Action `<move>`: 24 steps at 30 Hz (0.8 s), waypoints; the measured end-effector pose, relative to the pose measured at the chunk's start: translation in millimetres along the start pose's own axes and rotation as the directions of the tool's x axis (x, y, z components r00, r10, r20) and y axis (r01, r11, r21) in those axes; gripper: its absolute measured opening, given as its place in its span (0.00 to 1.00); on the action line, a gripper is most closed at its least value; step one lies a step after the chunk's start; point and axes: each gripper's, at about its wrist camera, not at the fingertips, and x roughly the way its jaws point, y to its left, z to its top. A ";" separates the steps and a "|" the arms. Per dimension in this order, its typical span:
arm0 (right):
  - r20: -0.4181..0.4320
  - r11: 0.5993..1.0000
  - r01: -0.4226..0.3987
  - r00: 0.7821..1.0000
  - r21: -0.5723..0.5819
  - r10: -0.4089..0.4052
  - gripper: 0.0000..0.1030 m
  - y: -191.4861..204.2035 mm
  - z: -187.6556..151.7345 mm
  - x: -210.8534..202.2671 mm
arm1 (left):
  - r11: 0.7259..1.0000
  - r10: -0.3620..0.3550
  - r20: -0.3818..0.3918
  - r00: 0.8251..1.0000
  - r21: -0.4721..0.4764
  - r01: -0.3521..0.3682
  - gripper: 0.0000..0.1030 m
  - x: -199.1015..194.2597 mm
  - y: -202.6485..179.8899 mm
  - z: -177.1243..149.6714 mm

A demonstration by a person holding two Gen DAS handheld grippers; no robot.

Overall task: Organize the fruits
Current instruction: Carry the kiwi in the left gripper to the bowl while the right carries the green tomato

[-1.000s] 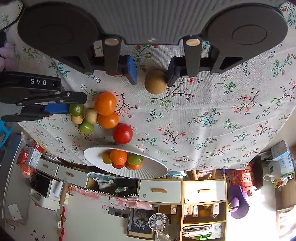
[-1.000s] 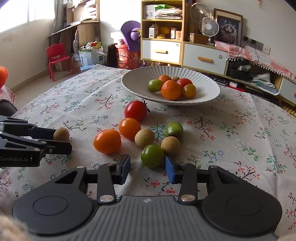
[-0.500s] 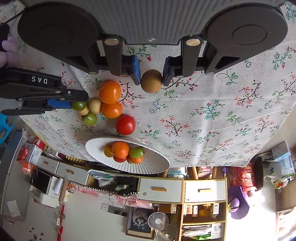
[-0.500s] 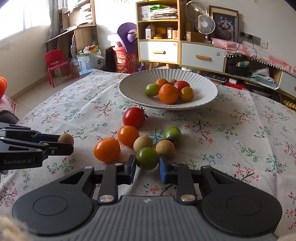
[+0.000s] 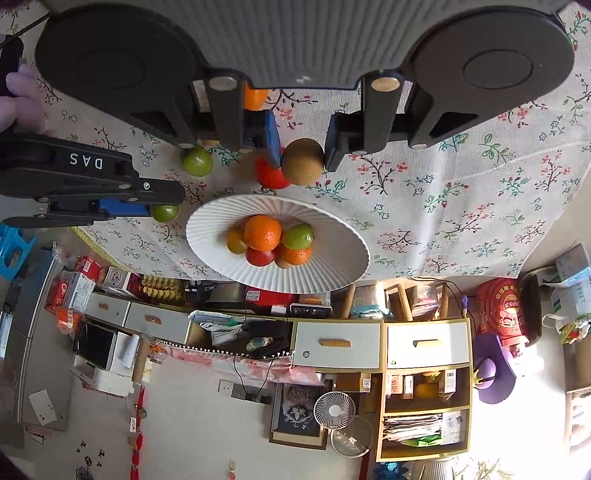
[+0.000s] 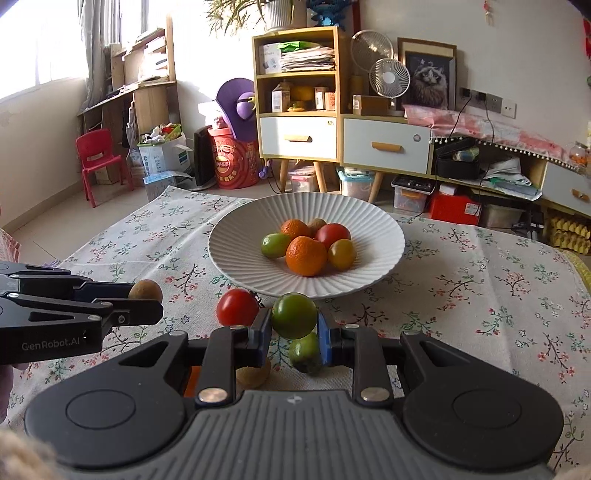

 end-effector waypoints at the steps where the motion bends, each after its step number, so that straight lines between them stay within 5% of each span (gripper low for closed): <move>1: 0.001 1.000 0.007 1.000 0.002 -0.007 0.23 -4.4 3.9 2.2 | 1.000 -0.007 0.002 1.000 -0.003 0.007 0.15 3.6 0.8 4.9; 11: 0.000 0.998 0.025 1.000 0.059 -0.025 0.23 -47.4 32.9 37.4 | 0.997 -0.078 -0.016 0.997 0.015 0.078 0.15 48.2 -1.8 31.4; 24: -0.067 1.000 0.021 0.998 -0.021 -0.022 0.23 -56.5 47.3 78.6 | 0.994 -0.091 -0.090 0.992 0.047 0.095 0.15 87.0 -3.1 34.8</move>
